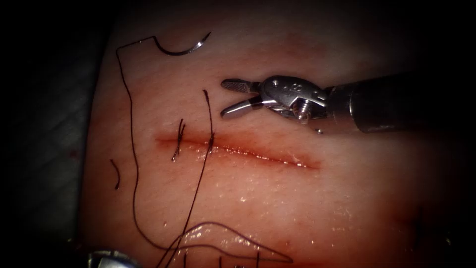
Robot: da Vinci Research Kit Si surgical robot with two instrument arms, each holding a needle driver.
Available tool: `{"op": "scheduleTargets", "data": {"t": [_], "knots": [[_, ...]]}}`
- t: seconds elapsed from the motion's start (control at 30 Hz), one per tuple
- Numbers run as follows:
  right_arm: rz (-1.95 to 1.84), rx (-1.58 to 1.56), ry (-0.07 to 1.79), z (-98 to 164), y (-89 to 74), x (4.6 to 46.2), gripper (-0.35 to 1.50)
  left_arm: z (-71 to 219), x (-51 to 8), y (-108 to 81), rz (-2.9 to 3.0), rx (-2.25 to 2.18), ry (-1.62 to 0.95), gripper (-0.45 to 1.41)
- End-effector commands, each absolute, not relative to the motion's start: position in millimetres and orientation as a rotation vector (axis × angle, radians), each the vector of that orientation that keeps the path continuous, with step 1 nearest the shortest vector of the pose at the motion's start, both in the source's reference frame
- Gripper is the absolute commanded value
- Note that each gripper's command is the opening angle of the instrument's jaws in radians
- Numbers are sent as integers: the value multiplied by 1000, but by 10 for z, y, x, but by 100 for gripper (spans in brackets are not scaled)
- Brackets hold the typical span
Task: Wound Closure
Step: Wrap the suture a single time around the right tool, counter-clockwise.
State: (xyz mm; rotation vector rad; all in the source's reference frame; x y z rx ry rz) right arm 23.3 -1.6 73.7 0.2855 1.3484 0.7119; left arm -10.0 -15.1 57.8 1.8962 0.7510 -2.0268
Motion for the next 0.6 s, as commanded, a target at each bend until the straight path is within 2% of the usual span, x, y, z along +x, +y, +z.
{"op": "scheduleTargets", "data": {"t": [0.03, 0.17, 0.27, 0.4, 0.5, 0.6], "knots": [[682, 253, 1367, 738, -15, 229, 147, 579, -105, -148, -2029, 1903, 735, -45], [500, 79, 1373, 721, -25, 221, 147, 566, -108, -117, -2029, 1936, 648, -45], [442, 72, 1344, 707, -36, 226, 142, 561, -110, -93, -2032, 1969, 584, -45], [444, 64, 1345, 688, -53, 245, 138, 559, -114, -61, -2040, 1997, 484, -45], [422, 83, 1385, 678, -66, 264, 125, 556, -115, -41, -2033, 2043, 412, -45], [419, 72, 1390, 678, -73, 281, 123, 554, -111, -18, -2036, 2101, 336, -45]]}}
